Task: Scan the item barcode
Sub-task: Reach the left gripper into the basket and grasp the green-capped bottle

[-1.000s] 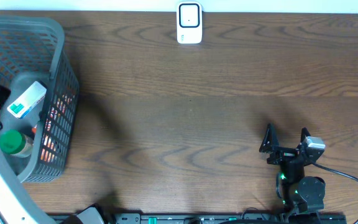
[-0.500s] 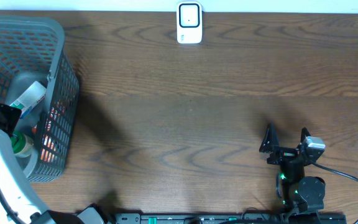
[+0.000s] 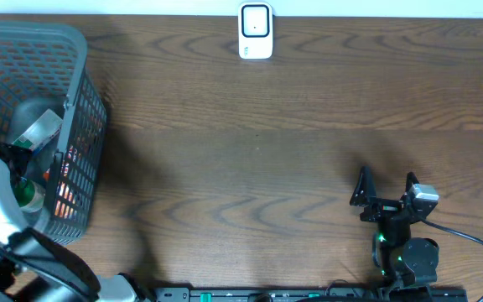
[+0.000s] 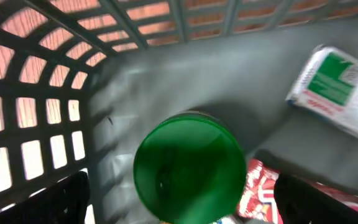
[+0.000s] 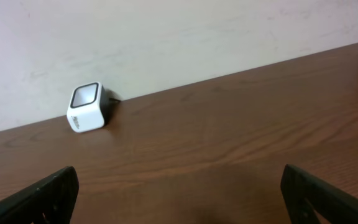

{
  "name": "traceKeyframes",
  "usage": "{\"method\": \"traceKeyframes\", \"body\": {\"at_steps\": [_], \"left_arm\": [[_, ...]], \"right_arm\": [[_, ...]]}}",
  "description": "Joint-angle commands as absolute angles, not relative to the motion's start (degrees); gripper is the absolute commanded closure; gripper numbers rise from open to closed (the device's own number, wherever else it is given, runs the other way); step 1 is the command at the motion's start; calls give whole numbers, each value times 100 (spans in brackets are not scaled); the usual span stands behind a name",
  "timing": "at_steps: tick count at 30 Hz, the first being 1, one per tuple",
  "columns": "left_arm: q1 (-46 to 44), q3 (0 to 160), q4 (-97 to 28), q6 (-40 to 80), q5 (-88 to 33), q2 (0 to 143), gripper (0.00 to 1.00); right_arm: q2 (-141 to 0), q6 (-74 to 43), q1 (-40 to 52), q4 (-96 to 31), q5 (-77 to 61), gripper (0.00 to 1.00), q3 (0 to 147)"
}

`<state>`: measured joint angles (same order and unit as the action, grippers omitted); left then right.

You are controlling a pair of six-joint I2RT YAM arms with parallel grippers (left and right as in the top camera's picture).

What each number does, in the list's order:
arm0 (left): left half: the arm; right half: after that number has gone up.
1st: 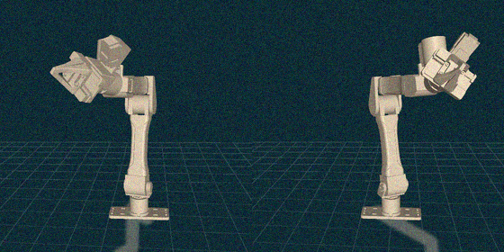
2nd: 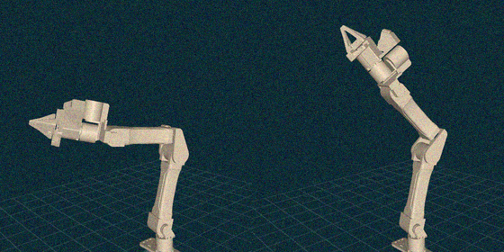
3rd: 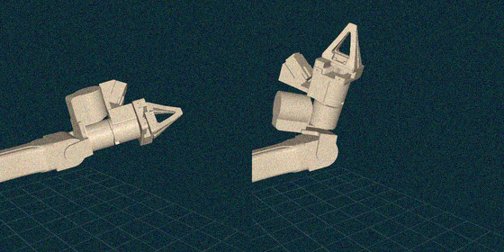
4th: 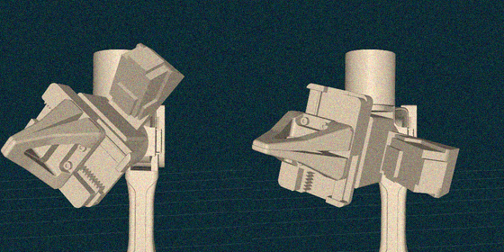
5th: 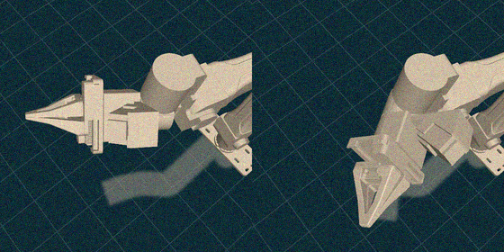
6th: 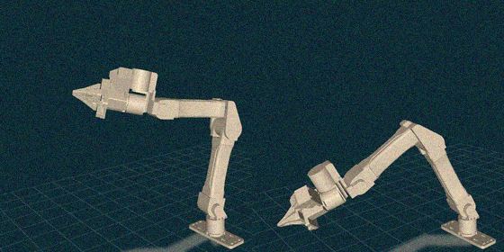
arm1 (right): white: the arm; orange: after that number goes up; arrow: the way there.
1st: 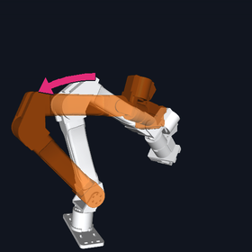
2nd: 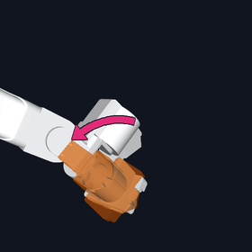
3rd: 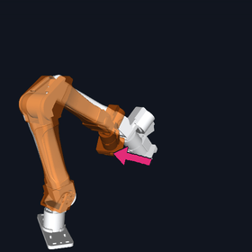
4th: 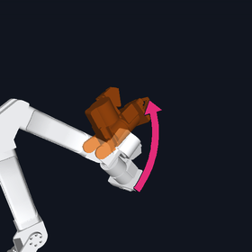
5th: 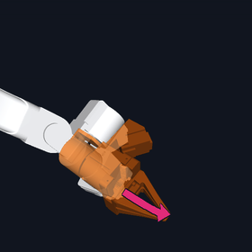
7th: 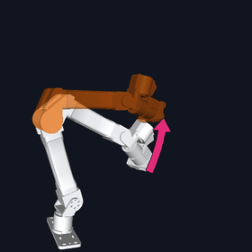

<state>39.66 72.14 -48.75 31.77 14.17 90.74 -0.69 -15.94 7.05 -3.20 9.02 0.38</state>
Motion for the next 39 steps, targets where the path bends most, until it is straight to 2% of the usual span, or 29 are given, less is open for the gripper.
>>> {"method": "traceKeyframes", "body": {"at_steps": [1, 23, 25, 28, 34, 39], "left_arm": [[4051, 7168, -4781, 3336, 1660, 9343, 5], [4086, 7155, -4480, 3592, 1656, 10462, 6], [4086, 7133, -4462, 3592, 1658, 10464, 7], [4086, 7048, -4418, 3590, 1658, 10464, 14], [4086, 6698, -4182, 3658, 1590, 10464, 14], [4086, 6698, -4244, 3651, 1568, 10405, 26]], "right_arm": [[-43, -1625, 760, -340, 939, 1, 32], [-43, -1627, 760, -340, 939, 1, 32], [-45, -1625, 760, -340, 939, 1, 32], [-45, -1627, 760, -340, 939, 1, 32], [-43, -1627, 760, -340, 939, 1, 32], [-45, -1627, 760, -340, 939, 1, 32]]}}
